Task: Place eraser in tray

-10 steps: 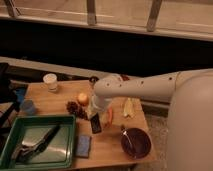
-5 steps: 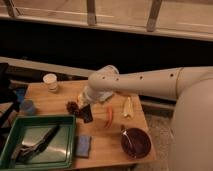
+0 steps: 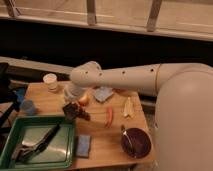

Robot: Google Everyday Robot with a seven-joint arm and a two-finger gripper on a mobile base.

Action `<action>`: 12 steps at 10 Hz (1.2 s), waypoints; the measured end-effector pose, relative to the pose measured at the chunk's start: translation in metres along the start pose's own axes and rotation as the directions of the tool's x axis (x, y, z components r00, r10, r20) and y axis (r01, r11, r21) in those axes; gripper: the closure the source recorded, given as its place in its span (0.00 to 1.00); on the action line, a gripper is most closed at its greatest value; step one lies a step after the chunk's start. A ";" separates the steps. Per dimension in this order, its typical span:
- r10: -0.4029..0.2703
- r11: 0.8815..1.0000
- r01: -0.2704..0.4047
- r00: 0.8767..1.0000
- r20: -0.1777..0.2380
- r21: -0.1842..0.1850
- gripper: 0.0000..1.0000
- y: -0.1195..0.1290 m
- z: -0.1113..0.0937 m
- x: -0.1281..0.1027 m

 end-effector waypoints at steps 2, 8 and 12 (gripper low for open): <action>-0.053 0.998 0.052 0.998 -0.023 -0.041 0.90 0.020 0.007 0.007; -0.084 0.974 0.046 0.983 -0.166 -0.221 0.52 0.018 0.059 0.029; -0.097 0.964 0.047 0.978 -0.182 -0.262 0.38 0.023 0.054 0.033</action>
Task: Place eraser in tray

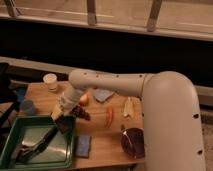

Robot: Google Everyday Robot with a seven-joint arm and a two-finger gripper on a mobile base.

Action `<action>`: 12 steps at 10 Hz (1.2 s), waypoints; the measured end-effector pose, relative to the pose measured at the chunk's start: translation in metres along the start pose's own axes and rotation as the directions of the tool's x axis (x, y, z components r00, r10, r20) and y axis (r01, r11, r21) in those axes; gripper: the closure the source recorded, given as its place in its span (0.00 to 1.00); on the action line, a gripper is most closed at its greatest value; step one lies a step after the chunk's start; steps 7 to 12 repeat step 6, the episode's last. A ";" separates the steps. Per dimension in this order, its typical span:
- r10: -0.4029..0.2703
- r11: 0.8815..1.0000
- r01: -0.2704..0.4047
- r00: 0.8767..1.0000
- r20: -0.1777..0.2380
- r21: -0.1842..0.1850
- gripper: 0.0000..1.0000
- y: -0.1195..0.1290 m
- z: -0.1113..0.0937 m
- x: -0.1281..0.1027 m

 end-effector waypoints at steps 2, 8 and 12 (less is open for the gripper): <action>-0.042 0.998 0.040 0.998 -0.047 -0.041 0.38 0.002 0.002 0.005; -0.073 0.996 0.069 0.994 -0.080 -0.057 0.38 0.003 0.001 0.011; -0.073 0.996 0.069 0.994 -0.080 -0.057 0.38 0.003 0.001 0.011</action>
